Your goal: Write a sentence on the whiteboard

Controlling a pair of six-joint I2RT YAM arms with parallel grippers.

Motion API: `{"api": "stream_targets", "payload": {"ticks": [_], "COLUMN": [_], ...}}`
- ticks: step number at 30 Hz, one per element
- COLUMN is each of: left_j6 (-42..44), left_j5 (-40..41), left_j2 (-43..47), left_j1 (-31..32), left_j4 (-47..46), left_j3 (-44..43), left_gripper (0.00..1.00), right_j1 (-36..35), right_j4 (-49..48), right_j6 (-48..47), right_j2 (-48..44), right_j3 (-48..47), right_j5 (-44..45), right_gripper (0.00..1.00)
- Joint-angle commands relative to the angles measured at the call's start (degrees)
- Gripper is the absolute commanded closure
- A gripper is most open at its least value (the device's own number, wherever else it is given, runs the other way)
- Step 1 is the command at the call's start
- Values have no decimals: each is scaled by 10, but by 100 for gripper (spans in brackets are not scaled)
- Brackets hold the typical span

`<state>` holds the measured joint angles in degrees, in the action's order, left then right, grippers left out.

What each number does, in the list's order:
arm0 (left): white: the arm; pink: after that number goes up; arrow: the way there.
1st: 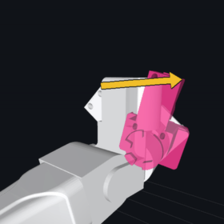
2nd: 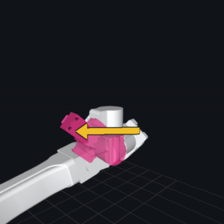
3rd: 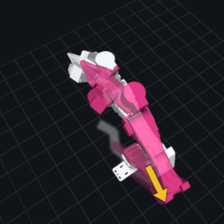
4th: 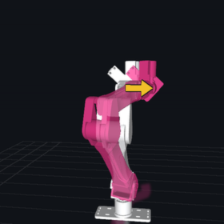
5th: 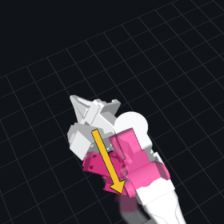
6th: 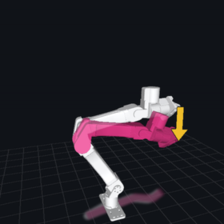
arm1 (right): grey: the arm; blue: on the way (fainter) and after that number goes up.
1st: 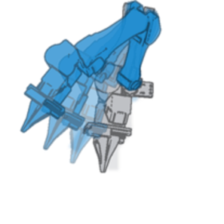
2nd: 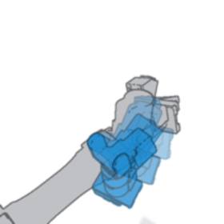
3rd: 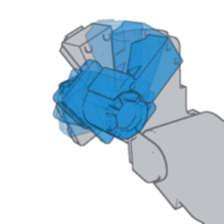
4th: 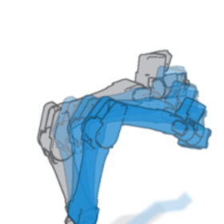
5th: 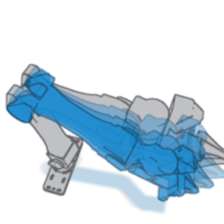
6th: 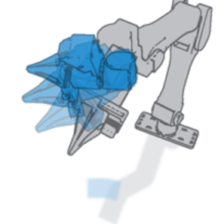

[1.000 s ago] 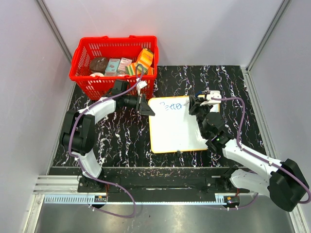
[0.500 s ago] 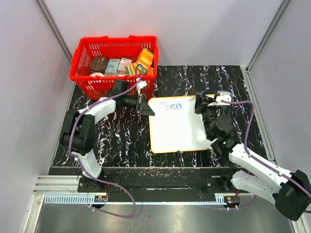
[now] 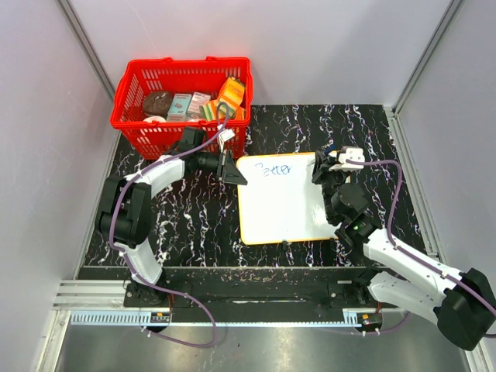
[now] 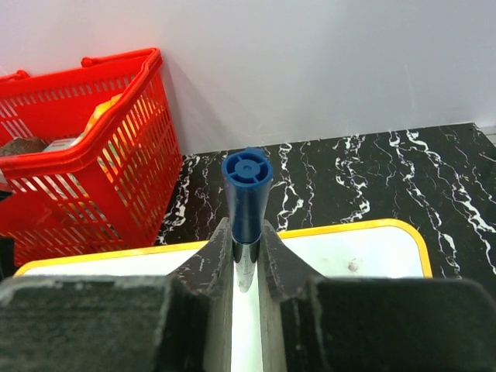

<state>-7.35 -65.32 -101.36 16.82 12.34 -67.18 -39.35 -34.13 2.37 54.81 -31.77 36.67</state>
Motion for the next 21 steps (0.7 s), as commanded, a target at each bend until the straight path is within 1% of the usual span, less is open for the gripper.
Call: {"api": "stream_targets", "payload": {"ticks": [1,6,15,21], "left_j6": [59,59,60,61], "left_j5": [76,77,77,77], "left_j2": [-2,-3,-2,-2], "left_j1": [4,4,5,5], "left_j4": [-29,-28,-27,-27], "left_j3": [-21,-21,-22,-23], "left_gripper": [100,100,100,100], "right_j1": [4,5,9,9], "right_j4": [-1,5,5,8], "right_j6": [-5,-5,-2,-1], "right_j2": [-6,-11,-1,-15], "right_j3": [8,17,10,14], "right_j5": [24,38,32,31], "right_gripper": [100,100,100,100]}}
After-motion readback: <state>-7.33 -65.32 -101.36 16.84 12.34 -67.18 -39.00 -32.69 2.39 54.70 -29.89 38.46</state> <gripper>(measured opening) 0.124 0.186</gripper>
